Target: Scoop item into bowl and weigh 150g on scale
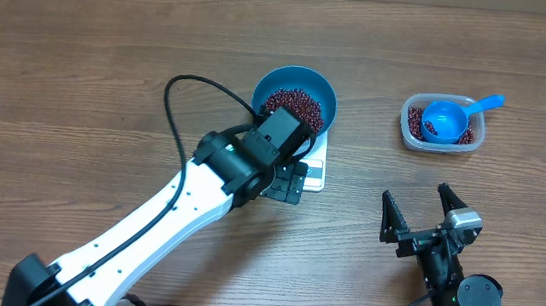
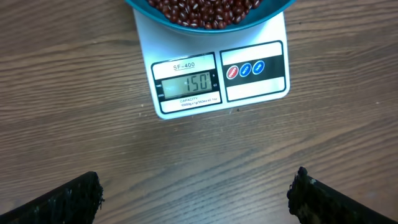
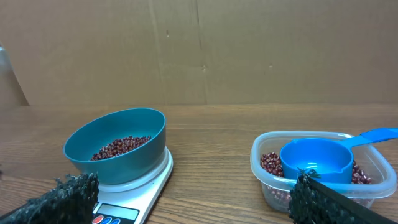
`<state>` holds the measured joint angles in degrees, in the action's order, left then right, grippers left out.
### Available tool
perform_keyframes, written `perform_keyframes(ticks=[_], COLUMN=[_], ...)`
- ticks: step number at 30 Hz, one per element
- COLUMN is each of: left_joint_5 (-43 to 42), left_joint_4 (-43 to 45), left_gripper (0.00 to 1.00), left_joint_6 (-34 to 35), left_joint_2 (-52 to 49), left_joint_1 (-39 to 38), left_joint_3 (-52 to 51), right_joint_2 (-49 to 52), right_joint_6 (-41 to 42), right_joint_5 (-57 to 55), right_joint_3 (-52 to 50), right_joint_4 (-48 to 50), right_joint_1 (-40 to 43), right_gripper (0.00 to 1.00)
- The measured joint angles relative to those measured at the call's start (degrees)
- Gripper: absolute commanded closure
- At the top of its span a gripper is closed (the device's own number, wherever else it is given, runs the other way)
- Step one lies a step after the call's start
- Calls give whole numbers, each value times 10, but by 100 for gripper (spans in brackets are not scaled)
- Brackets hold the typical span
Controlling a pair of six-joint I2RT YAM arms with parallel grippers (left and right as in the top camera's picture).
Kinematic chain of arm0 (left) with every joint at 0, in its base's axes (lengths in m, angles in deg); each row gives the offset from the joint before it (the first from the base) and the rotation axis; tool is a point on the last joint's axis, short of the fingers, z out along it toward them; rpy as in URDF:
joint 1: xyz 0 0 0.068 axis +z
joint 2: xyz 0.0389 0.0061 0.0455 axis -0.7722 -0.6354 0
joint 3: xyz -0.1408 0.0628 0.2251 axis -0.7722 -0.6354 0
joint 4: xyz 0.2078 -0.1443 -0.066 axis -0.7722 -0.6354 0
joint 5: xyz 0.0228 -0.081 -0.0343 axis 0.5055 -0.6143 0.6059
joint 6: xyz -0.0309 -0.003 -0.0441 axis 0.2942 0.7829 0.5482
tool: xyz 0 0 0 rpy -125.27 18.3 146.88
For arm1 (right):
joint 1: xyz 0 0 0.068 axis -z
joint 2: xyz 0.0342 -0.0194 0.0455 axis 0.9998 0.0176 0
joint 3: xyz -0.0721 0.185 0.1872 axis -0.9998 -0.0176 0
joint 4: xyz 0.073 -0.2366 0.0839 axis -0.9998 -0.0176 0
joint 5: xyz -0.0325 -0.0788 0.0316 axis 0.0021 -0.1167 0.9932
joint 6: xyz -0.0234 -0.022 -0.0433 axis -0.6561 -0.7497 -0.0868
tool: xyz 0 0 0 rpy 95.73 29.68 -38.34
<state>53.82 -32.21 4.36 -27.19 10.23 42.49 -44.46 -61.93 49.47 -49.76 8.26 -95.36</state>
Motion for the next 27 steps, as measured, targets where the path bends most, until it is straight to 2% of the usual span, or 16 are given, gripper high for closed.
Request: perform_keyframes(ticks=[16,20,27], left_joint_5=[16,38,66], left_joint_4=[3,77,277], left_gripper=[1,0,0], left_joint_6=[-7,-9,-29], left_joint_2=[66,84,129], left_joint_1=[0,0,1], left_joint_3=[-3,-34,-181], right_joint_2=[0,0,0], right_joint_6=[0,0,0], right_joint_5=[0,0,0], right_joint_3=[0,0,0], right_joint_4=[0,0,-1], right_joint_1=[0,0,0], right_gripper=[0,0,0])
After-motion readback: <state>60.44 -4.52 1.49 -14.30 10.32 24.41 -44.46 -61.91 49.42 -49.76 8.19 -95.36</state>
